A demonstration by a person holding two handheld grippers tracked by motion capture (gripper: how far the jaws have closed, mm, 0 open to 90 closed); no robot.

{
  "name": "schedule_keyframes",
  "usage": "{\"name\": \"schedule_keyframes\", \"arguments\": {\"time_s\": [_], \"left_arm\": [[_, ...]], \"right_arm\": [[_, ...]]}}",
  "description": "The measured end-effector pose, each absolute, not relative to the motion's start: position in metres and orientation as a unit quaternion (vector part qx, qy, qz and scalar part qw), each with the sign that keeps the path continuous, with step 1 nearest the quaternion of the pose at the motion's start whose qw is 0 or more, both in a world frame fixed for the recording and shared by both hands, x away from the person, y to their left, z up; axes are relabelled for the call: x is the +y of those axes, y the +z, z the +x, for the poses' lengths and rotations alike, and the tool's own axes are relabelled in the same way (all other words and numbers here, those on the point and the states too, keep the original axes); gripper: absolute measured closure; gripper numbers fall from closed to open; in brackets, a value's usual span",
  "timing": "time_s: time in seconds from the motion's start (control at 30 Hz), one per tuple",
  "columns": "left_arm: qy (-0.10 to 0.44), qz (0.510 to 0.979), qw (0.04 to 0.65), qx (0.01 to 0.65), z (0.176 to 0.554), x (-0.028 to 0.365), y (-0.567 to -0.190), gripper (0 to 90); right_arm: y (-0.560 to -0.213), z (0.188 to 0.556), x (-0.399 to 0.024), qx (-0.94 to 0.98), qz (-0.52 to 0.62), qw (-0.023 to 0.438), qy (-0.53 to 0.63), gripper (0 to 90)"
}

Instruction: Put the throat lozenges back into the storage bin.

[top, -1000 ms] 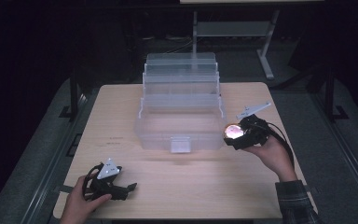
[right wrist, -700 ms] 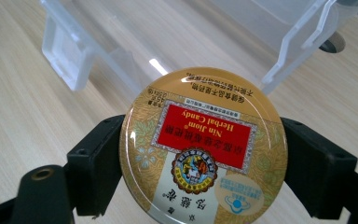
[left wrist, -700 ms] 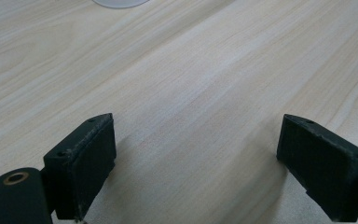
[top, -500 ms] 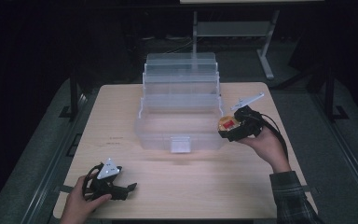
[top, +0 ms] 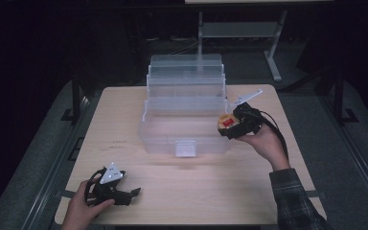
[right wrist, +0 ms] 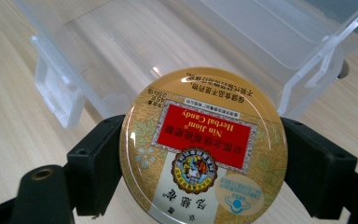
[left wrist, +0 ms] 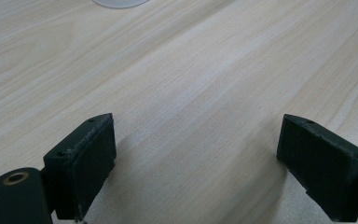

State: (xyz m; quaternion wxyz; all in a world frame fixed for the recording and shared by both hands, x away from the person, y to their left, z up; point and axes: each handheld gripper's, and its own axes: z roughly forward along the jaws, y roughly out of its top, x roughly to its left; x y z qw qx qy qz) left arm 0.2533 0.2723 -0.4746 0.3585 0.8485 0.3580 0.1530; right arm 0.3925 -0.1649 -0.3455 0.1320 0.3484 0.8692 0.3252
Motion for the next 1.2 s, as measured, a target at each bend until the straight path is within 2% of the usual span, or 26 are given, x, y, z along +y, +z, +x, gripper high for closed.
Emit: {"name": "schedule_keyframes", "arguments": {"time_s": [1.2], "left_arm": [[0.153, 0.848, 0.358, 0.358, 0.253, 0.272, -0.475, 10.8]], "right_arm": [[-0.365, 0.414, -0.144, 0.878, 0.354, 0.116, 0.300, 19.0]]}}
